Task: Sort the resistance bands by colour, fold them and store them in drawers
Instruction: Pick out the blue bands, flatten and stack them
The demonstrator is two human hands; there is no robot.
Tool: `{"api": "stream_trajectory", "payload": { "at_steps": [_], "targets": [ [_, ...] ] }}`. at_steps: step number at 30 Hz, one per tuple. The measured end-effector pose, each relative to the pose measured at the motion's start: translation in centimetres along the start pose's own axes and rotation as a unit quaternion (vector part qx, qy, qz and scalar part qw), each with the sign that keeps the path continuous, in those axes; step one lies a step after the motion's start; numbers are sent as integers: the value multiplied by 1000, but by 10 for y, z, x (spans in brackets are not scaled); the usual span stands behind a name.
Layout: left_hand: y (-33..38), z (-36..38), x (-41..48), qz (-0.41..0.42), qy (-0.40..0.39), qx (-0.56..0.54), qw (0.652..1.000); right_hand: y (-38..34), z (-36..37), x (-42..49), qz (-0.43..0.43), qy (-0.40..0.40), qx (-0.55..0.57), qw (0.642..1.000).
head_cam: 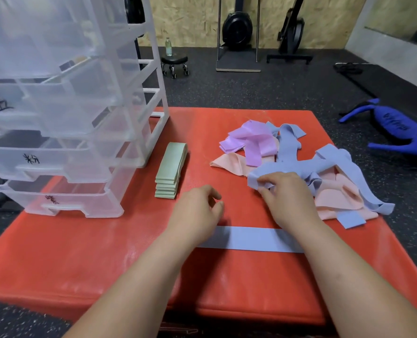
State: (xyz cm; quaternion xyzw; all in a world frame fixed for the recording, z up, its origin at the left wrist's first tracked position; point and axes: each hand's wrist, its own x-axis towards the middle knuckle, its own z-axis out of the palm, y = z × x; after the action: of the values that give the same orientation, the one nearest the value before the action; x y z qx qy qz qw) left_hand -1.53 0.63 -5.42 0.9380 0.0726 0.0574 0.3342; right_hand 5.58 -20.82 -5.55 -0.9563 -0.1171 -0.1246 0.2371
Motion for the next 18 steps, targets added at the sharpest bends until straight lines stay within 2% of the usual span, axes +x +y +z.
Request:
{"api": "stream_trajectory", "payload": {
  "at_steps": [2,5,7,10,12,14,15,18],
  "targets": [
    [3,-1,1,-3,-1,-51,999,-11,-9,-1,47,31,131,990],
    [10,1,1,-10,-15,-149,989,-24,-17,-6,97,41,267,958],
    [16,3,-2,-34,-41,-246,968,-33,-19,-13,110,33,350,930],
    [24,3,-10,-78,-74,-382,918,-47,-19,-27,103,7,416,903],
    [26,2,-13,-87,-65,-425,898,-55,-18,-36,84,-16,423,902],
    [26,-1,-15,-97,-45,-451,886,-55,-17,-41,68,-23,381,922],
    [25,-2,-14,-97,-34,-444,890,-53,-17,-41,63,-25,348,935],
    [15,-5,-9,-46,15,-330,943,-47,-19,-42,64,-26,274,959]
  ]
}}
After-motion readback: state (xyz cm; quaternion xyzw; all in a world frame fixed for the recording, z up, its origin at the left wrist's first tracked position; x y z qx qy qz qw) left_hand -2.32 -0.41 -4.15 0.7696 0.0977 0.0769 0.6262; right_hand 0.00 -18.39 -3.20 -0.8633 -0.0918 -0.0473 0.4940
